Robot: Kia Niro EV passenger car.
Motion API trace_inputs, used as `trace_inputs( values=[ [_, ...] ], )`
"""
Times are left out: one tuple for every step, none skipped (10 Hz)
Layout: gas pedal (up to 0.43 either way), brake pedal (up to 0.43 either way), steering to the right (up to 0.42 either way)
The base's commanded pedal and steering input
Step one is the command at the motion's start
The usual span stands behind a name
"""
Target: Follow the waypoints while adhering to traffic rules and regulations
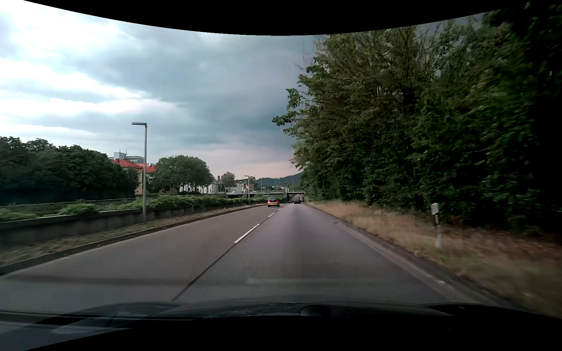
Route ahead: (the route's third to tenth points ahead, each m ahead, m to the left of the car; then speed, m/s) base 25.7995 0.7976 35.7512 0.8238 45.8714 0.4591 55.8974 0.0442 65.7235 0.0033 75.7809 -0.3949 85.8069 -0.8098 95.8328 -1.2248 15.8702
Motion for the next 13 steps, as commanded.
trace_inputs(
  values=[
    [0.087,0.0,0.0],
    [0.087,0.0,0.0],
    [0.087,0.0,0.0],
    [0.087,0.0,0.0],
    [0.087,0.0,0.0],
    [0.087,0.0,0.0],
    [0.087,0.0,0.001],
    [0.087,0.0,0.001],
    [0.087,0.0,0.001],
    [0.087,0.0,0.001],
    [0.079,0.0,0.001],
    [0.079,0.0,0.001],
    [0.067,0.0,0.001]
  ],
)
